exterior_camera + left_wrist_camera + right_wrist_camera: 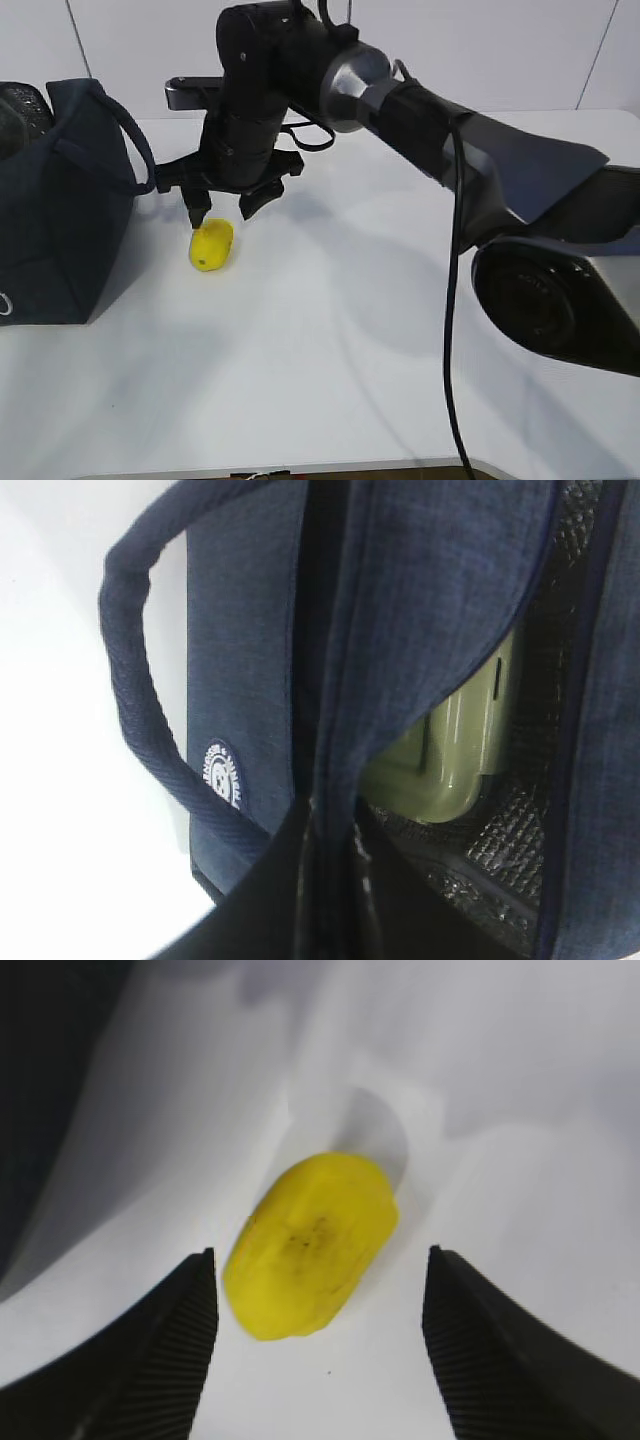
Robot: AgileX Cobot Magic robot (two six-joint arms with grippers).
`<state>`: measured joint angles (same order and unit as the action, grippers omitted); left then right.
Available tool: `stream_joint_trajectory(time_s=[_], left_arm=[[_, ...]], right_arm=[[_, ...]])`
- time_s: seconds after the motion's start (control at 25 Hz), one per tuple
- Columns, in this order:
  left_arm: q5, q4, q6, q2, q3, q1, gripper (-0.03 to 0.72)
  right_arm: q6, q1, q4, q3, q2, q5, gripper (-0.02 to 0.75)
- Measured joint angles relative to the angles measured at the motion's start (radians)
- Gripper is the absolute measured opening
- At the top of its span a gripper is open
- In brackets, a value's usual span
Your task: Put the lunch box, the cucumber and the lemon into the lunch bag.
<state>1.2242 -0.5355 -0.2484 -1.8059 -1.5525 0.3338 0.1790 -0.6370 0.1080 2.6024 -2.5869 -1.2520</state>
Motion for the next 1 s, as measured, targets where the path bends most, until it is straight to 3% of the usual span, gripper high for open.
stream_joint_trajectory(time_s=[1.0], left_arm=[[0.000, 0.000, 0.000, 0.000, 0.000, 0.000, -0.001]], right_arm=[[0.045, -0.017, -0.012, 0.000, -0.059, 0.059, 0.513]])
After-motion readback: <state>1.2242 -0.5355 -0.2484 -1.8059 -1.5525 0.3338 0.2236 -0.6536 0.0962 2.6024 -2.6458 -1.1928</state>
